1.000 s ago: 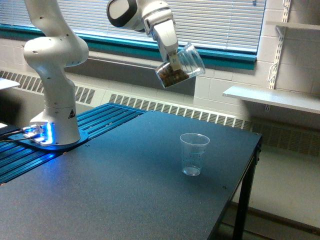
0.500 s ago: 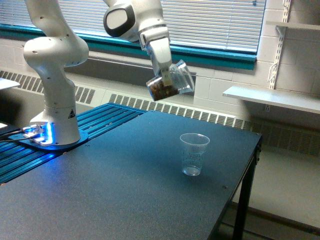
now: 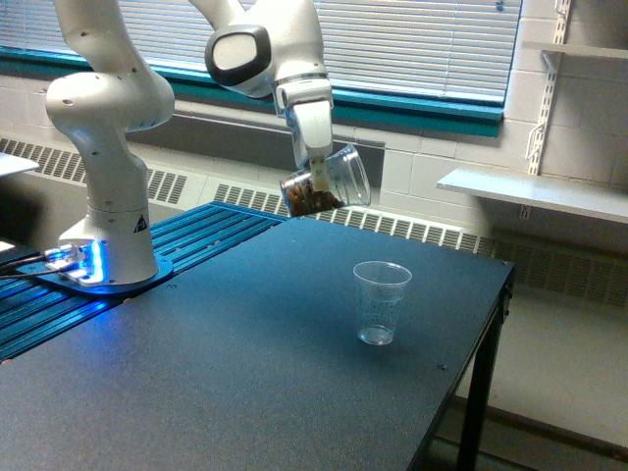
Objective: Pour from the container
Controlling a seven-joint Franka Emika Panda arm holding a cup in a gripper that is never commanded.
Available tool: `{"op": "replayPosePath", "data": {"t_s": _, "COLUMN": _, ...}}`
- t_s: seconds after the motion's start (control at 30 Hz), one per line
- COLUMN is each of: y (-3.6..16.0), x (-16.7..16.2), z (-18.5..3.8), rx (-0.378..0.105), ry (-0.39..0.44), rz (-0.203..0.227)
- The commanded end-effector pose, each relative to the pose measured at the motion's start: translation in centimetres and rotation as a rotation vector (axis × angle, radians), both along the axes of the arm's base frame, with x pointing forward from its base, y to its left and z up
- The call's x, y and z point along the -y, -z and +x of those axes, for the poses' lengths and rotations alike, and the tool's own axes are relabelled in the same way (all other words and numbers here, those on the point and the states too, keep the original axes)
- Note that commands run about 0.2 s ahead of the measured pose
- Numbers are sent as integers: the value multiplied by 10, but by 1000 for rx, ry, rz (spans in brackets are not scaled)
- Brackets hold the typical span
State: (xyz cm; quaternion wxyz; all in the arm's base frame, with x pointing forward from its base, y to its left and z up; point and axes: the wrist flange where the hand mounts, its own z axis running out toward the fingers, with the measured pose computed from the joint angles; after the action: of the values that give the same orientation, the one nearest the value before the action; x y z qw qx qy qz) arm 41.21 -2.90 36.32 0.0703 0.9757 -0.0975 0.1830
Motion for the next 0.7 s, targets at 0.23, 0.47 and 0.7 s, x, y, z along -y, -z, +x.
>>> {"op": "replayPosePath", "data": {"t_s": 0.23, "y": 12, "x": -16, "z": 5, "rx": -37, "ry": 52, "rz": -25}}
{"op": "replayPosePath", "data": {"t_s": 0.47, "y": 16, "x": -25, "z": 9, "rx": -57, "ry": 56, "rz": -45}}
{"op": "replayPosePath", "data": {"t_s": 0.7, "y": 18, "x": -32, "z": 16, "rx": -67, "ry": 66, "rz": -69}}
